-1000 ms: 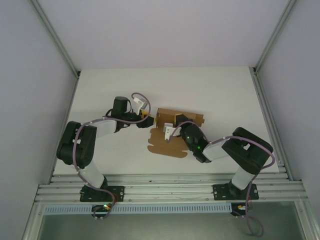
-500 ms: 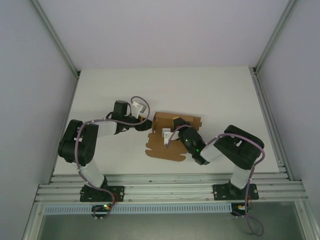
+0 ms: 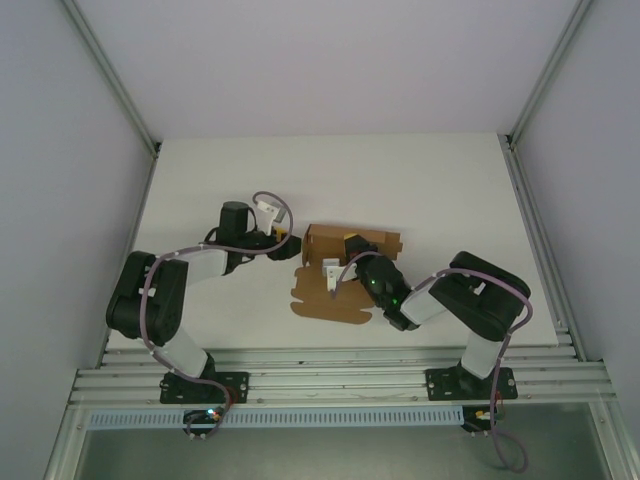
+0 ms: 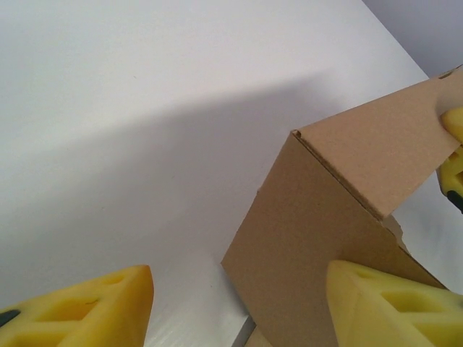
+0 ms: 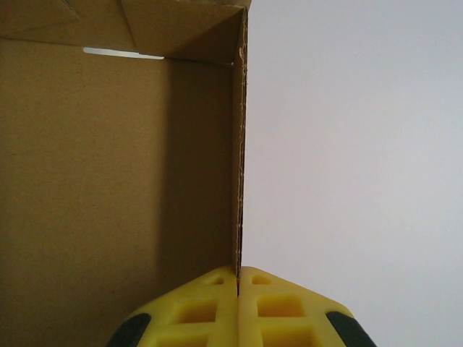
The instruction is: Assemble paper box
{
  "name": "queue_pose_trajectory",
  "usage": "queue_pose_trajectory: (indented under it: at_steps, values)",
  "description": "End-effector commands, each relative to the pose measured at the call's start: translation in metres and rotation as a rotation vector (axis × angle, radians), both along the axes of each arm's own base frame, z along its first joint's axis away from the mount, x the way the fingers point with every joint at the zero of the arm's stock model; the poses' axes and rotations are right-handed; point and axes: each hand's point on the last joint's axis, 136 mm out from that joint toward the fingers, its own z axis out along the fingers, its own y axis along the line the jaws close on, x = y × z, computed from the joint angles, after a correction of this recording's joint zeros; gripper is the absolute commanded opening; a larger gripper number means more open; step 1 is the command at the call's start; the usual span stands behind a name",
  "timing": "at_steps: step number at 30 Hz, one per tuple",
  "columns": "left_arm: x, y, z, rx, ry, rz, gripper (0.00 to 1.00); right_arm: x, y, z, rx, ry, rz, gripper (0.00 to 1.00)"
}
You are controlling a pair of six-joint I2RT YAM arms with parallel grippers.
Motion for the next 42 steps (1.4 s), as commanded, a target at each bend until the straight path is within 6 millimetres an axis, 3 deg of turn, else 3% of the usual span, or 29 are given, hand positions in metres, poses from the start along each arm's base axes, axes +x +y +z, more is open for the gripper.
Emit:
queue_pose_trajectory:
  at_steps: [1, 9, 14, 21, 28, 35, 42]
  values:
    - [0.001, 0.002, 0.003, -0.019, 0.014, 0.001, 0.64, -0.007, 0.004, 0.022, 0.039, -0.051, 0.026, 0.0]
    - [-0.029, -0.004, 0.008, -0.122, -0.002, -0.088, 0.65, -0.002, 0.002, -0.002, -0.019, -0.015, -0.005, 0.0]
    - [-0.031, 0.008, -0.004, -0.053, 0.027, -0.015, 0.68, -0.002, 0.001, -0.001, -0.003, -0.012, -0.009, 0.0]
    - [-0.023, 0.007, 0.012, -0.066, -0.028, -0.022, 0.7, -0.001, 0.0, 0.001, -0.001, -0.016, -0.015, 0.0]
    - [-0.033, 0.0, 0.018, -0.141, -0.023, -0.114, 0.69, 0.0, -0.003, -0.004, -0.003, -0.006, -0.032, 0.0]
    - [-0.029, -0.016, 0.006, -0.117, 0.017, -0.159, 0.68, 0.001, -0.003, -0.007, 0.003, 0.003, -0.033, 0.0]
    - [-0.021, -0.029, -0.017, 0.05, 0.036, -0.144, 0.65, -0.001, -0.002, -0.006, 0.013, 0.004, -0.033, 0.0]
